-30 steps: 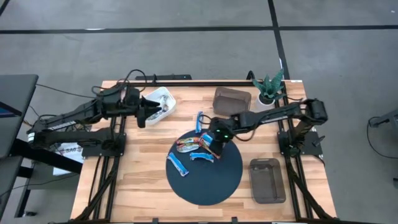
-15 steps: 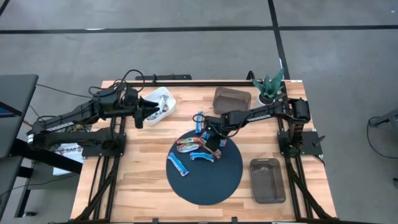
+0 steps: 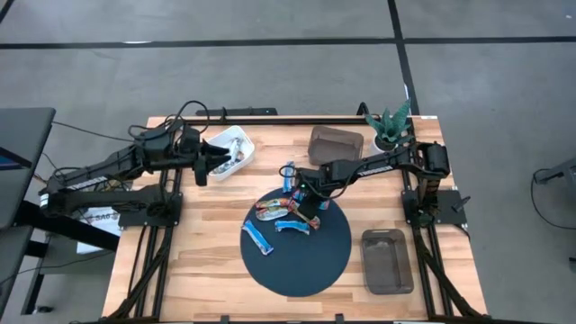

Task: Pick and place Granola Bars by type
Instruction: Put the red granola bar into the top black bin

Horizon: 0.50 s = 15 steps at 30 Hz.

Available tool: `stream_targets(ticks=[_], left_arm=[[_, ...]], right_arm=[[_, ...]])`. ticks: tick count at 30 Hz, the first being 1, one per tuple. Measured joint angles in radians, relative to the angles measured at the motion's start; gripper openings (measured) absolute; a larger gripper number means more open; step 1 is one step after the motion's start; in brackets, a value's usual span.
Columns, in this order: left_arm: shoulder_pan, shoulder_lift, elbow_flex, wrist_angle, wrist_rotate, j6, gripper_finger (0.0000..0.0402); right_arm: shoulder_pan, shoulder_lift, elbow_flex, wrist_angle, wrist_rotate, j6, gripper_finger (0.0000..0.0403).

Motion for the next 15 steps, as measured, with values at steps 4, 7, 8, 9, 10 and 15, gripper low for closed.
stream_targets(ticks=[4, 7, 8, 9, 10, 15], left_arm=[[0.000, 0.000, 0.000, 0.000, -0.004, 0.001, 0.0141], [0.000, 0.000, 0.000, 0.000, -0.004, 0.002, 0.0141], [0.000, 0.000, 0.000, 0.000, -0.005, 0.003, 0.0141], [0.000, 0.000, 0.000, 0.000, -0.005, 0.003, 0.0141], [0.000, 0.000, 0.000, 0.000, -0.004, 0.003, 0.0141], [0.000, 0.000, 0.000, 0.000, -0.005, 0.003, 0.0141]], right_arm=[[-0.001, 0.000, 0.032, -0.025, -0.004, -0.006, 0.0040], [-0.007, 0.000, 0.090, -0.036, -0.004, -0.046, 0.0027], [-0.012, 0.000, 0.117, -0.055, -0.004, -0.060, 0.0025], [-0.017, 0.000, 0.145, -0.074, -0.003, -0.076, 0.0024], [-0.023, 0.000, 0.177, -0.095, 0.004, -0.092, 0.0024], [-0.070, 0.000, 0.341, -0.253, 0.127, -0.152, 0.0031]])
